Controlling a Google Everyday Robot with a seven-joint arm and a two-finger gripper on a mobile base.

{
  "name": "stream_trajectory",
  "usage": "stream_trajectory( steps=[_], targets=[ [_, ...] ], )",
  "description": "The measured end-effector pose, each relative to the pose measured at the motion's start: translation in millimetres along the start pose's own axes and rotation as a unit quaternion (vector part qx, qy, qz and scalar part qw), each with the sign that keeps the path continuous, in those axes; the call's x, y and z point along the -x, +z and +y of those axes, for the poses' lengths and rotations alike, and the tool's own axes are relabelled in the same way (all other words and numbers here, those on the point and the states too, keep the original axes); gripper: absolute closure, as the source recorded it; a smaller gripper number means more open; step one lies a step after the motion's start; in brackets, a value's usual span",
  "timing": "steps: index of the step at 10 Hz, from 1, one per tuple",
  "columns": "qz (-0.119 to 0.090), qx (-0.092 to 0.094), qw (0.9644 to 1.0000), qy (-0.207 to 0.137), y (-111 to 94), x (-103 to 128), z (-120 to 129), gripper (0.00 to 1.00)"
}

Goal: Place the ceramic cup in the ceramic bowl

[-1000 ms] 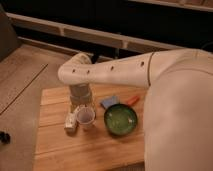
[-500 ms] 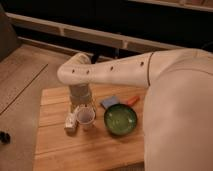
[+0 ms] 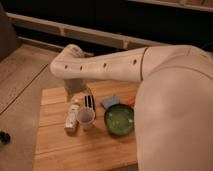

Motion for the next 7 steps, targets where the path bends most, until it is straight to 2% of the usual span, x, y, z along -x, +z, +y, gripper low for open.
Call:
stream_trajectory(
  steps=[2, 4, 7],
  targets=[
    [0.008, -0.003, 1.0, 0.001, 10.1, -3.6, -3.1, 0.35],
    [0.034, -0.026, 0.9985, 0.033, 19.0, -24.6, -23.1, 0.35],
    [0.056, -0.056, 0.9943, 0.072, 16.0, -51.5, -48.5, 0.35]
  ],
)
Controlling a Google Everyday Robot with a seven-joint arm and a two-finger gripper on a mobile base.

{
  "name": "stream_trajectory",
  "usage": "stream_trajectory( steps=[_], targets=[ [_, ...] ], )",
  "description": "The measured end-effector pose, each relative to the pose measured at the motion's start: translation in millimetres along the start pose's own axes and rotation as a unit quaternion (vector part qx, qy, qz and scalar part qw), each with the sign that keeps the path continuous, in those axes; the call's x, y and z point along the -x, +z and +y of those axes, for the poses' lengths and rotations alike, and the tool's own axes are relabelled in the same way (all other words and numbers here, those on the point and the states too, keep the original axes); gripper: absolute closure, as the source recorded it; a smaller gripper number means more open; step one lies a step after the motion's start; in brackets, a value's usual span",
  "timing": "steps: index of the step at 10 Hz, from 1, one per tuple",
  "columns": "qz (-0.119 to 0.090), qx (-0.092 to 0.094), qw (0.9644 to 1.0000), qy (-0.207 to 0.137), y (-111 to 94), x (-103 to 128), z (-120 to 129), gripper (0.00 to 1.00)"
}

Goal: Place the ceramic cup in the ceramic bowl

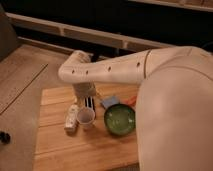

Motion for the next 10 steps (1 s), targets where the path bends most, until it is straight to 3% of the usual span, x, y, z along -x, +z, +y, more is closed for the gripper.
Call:
stream_trajectory(
  steps=[3, 8, 10],
  targets=[
    [0.018, -0.01, 0.9993, 0.03, -2.1, -21.7, -21.9, 0.35],
    [0.024, -0.012, 0.9992, 0.03, 0.3, -24.8, -20.9, 0.35],
    [0.057, 0.007, 0.9981, 0.023, 18.2, -42.3, -6.3, 0.35]
  ],
)
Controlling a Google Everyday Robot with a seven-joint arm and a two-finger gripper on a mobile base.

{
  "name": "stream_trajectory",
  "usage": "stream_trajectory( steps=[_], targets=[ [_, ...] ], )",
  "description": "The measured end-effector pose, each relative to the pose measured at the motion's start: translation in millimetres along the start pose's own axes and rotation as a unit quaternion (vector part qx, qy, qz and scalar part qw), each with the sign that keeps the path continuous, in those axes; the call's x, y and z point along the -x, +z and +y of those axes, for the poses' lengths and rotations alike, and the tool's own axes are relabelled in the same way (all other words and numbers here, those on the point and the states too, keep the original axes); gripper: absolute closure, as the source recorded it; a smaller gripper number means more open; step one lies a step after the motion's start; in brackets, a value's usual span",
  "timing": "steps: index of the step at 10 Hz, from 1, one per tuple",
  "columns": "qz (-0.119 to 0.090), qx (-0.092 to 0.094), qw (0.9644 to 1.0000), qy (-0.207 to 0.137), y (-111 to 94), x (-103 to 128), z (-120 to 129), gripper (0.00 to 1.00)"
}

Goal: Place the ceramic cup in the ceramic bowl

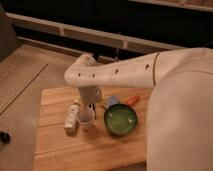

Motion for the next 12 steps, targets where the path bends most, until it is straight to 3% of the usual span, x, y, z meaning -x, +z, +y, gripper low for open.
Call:
stream_trajectory(
  steps=[4, 7, 10, 12],
  targets=[
    [0.04, 0.016, 0.9991, 0.005, 23.6, -9.8, -0.8, 0.35],
    [0.044, 0.018, 0.9988, 0.012, 32.0, -2.7, -9.8, 0.35],
    [0.049, 0.035, 0.9982, 0.009, 44.9, 2.5, 0.4, 0.35],
    [0.058, 0.043, 0.9973, 0.012, 56.0, 2.6, 5.6, 0.42]
  ],
)
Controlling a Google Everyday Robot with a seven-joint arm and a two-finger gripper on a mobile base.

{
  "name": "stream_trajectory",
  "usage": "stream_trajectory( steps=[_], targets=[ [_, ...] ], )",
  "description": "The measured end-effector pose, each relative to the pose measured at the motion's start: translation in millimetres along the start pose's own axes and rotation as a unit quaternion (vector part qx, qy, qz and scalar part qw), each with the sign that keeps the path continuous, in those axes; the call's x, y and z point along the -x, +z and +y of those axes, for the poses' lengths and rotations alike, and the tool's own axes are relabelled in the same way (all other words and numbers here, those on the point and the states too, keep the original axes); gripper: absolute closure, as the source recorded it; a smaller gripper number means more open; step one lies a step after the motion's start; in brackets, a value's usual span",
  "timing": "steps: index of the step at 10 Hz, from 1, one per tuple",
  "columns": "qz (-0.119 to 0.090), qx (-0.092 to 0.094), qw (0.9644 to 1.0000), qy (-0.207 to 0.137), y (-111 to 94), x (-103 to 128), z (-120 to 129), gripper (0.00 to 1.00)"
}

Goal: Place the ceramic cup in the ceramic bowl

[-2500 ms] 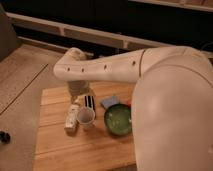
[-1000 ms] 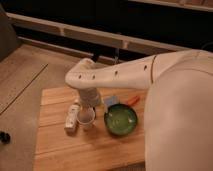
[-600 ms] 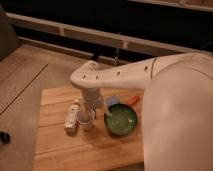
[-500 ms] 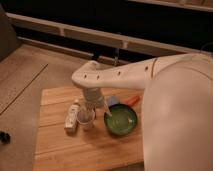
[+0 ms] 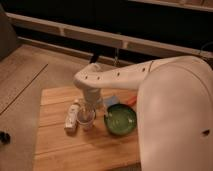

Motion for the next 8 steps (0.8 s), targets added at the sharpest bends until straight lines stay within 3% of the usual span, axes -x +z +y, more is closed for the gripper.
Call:
stream_trajectory(
  steps=[3, 5, 7, 8],
  targets=[
    [-0.008, 0.005, 0.9998, 0.02, 11.8, 14.4, 3.9, 0.74],
    [-0.011, 0.021, 0.9993, 0.029, 13.8, 21.1, 8.6, 0.93],
    [-0.022, 0.04, 0.9984, 0.033, 7.8, 29.4, 14.2, 1.0],
    [-0.038, 0.05, 0.9975, 0.032, -6.7, 36.0, 16.3, 1.0]
  ],
)
